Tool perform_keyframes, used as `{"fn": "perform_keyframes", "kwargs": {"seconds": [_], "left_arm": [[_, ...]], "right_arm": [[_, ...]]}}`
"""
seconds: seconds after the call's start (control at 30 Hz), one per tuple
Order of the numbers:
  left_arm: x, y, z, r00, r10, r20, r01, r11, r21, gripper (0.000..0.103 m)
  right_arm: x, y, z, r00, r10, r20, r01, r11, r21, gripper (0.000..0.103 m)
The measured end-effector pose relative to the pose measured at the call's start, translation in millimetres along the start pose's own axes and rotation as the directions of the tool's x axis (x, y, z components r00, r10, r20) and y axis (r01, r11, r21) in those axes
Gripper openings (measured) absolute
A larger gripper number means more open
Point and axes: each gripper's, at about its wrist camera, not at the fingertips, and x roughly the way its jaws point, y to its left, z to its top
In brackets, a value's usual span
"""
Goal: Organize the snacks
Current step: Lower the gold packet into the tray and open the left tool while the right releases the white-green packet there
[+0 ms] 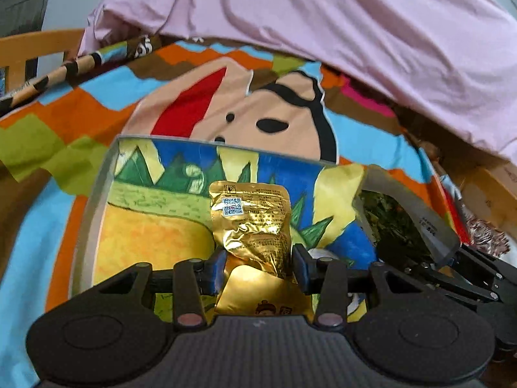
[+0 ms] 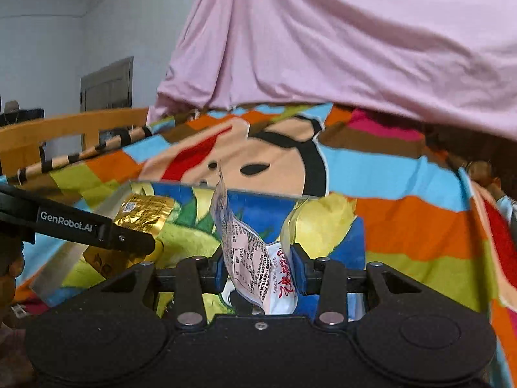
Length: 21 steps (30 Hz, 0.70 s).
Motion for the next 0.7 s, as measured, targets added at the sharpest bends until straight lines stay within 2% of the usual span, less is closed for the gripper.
{"fn": "perform_keyframes", "kwargs": {"seconds": [0.2, 0.47, 0.63, 0.7], "left_arm": [[17.5, 0.8, -9.4, 0.999, -0.005, -0.043, 0.005, 1.000, -0.010, 0.046], [35.1, 1.3, -13.4, 0.990, 0.071, -0.122, -0.072, 0.997, -0.002, 0.046], [36.7, 3.2, -13.0, 0.989, 0.073, -0.131, -0.075, 0.997, -0.004, 0.046], [36.3, 3.2, -12.3, 0.988, 0.074, -0.136, -0.075, 0.997, -0.006, 0.046]], "right_arm": [[17.9, 7.1, -14.7, 0.999, -0.001, -0.041, 0.000, 1.000, -0.031, 0.042], [26.2, 5.6, -27.9, 0.996, -0.017, -0.085, 0.016, 1.000, -0.019, 0.043], [27.5, 6.7, -30.7, 0.996, -0.028, -0.087, 0.026, 0.999, -0.024, 0.047], [27.3, 7.1, -30.6, 0.995, -0.030, -0.090, 0.028, 0.999, -0.022, 0.053]]}}
